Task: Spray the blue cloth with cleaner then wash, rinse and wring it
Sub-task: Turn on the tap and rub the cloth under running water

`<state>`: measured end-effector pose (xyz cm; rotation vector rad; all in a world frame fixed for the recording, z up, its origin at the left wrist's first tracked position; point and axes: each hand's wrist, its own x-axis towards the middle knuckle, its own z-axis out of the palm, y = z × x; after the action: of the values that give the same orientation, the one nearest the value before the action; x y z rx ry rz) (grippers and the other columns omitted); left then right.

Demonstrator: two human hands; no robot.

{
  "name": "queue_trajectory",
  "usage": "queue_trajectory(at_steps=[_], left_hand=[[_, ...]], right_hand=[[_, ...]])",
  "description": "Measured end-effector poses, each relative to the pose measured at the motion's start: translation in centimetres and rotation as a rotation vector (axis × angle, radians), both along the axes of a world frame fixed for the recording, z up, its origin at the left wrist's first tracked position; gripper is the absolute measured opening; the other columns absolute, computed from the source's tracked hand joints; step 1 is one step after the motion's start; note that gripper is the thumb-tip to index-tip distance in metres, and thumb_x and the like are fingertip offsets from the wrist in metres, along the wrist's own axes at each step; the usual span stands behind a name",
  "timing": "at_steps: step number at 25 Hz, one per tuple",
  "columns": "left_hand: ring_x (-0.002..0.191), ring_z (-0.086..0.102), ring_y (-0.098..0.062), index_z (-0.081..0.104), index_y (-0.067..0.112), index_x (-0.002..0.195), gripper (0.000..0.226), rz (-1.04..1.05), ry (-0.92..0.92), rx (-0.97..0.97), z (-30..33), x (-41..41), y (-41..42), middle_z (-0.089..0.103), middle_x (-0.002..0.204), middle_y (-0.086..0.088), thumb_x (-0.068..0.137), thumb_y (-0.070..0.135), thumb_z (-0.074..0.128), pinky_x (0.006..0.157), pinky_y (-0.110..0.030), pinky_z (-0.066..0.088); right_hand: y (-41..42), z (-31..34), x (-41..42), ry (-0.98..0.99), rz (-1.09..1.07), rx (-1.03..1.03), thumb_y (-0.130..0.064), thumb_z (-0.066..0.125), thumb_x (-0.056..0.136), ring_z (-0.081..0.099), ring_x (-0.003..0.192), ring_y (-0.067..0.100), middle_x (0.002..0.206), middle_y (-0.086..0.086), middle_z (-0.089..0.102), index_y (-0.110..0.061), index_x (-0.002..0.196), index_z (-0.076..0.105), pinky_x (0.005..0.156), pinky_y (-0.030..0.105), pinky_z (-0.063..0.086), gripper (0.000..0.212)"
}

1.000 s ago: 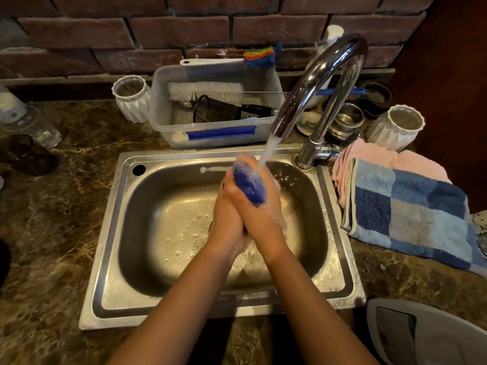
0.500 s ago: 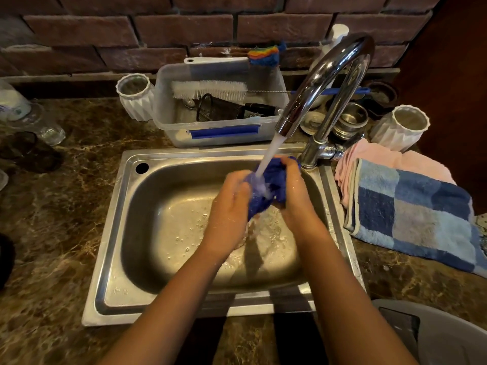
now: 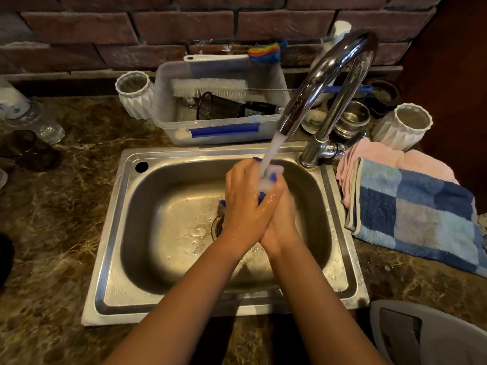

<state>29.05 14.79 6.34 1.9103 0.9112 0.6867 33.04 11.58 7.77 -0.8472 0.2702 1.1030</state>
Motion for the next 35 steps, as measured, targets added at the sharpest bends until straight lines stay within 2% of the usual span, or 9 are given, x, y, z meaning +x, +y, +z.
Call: queue_trajectory(at_steps=[7,9,13,15,18,20,24,30,35], left_hand=[[0.068,0.051,-0.008,0.058,0.015,0.083,0.016,0.119,0.038,-0.265,-0.4,0.3,2.1,0.061,0.078,-0.001,0.092,0.022,0.046,0.061,-0.011,0.04],[0.068,0.056,-0.009,0.058,0.016,0.082,0.02,0.241,-0.022,-0.458,0.0,-0.2,2.6,0.059,0.075,0.0,0.093,0.022,0.043,0.061,-0.02,0.043],[0.114,0.056,-0.015,0.051,0.025,0.125,0.033,0.184,-0.421,-0.734,0.6,-1.5,1.0,0.055,0.127,-0.001,0.096,0.02,0.037,0.09,-0.027,0.051],[0.127,0.045,-0.011,0.041,0.038,0.131,0.038,0.09,-0.328,-0.462,0.8,-1.0,-0.9,0.044,0.139,0.005,0.094,0.03,0.041,0.1,-0.028,0.045],[0.115,0.05,-0.015,0.047,0.042,0.109,0.023,0.067,-0.122,-0.1,0.4,-0.4,-0.3,0.049,0.122,0.001,0.085,0.043,0.047,0.096,-0.03,0.046],[0.092,0.059,-0.009,0.053,0.027,0.093,0.007,0.068,-0.2,-0.162,0.2,-0.5,1.3,0.058,0.097,-0.004,0.09,0.032,0.048,0.077,-0.024,0.051],[0.061,0.055,-0.005,0.056,0.018,0.07,0.027,0.241,-0.126,-0.358,-0.1,0.0,3.3,0.055,0.064,0.0,0.094,0.021,0.044,0.06,-0.02,0.046],[0.123,0.047,-0.006,0.05,0.025,0.126,0.04,0.17,-0.349,-0.401,0.2,-1.6,1.0,0.049,0.135,0.001,0.092,0.013,0.032,0.099,-0.018,0.04],[0.106,0.049,-0.014,0.04,0.017,0.119,0.034,0.324,-0.173,-0.402,-1.0,-0.9,-1.4,0.042,0.126,-0.011,0.09,0.033,0.047,0.073,-0.006,0.044]], right_hand=[[0.2,-0.9,-0.6,-1.195,0.149,-0.574,-0.02,0.049,0.093,0.062,0.083,0.024,0.088,0.008,0.064,-0.013,0.102,0.057,0.073,0.036,0.051,0.014],[0.1,-0.5,-1.0,-1.113,0.17,-0.487,-0.027,0.049,0.092,0.061,0.073,0.014,0.077,-0.004,0.06,-0.031,0.09,0.05,0.068,0.035,0.055,0.005],[0.0,-0.9,-1.2,-0.754,0.116,-0.119,-0.011,0.053,0.088,0.059,0.109,0.011,0.12,-0.006,0.056,-0.039,0.121,0.045,0.087,0.027,0.054,0.043],[-0.3,-0.4,-0.8,-0.629,0.148,-0.059,-0.021,0.044,0.094,0.062,0.104,0.003,0.114,-0.009,0.061,-0.035,0.112,0.054,0.087,0.023,0.052,0.025],[0.1,0.1,-1.0,-0.658,0.16,-0.18,-0.031,0.038,0.095,0.063,0.092,0.005,0.103,-0.004,0.062,-0.025,0.103,0.054,0.081,0.027,0.051,0.019],[0.5,-0.1,-1.3,-0.958,0.21,-0.377,-0.046,0.038,0.087,0.061,0.097,0.02,0.109,0.009,0.061,-0.014,0.111,0.053,0.083,0.038,0.051,0.043],[0.4,-0.6,-0.8,-1.072,0.232,-0.49,-0.039,0.049,0.091,0.058,0.067,0.009,0.073,-0.004,0.058,-0.02,0.084,0.055,0.06,0.025,0.049,0.022],[0.3,-1.0,0.9,-0.152,-0.201,-0.143,-0.009,0.038,0.09,0.065,0.087,0.021,0.098,0.008,0.065,-0.015,0.114,0.055,0.082,0.034,0.054,0.03],[0.6,0.0,0.1,-0.531,-0.078,-0.155,-0.004,0.035,0.088,0.061,0.061,0.003,0.066,-0.006,0.065,-0.015,0.08,0.057,0.055,0.014,0.05,0.026]])
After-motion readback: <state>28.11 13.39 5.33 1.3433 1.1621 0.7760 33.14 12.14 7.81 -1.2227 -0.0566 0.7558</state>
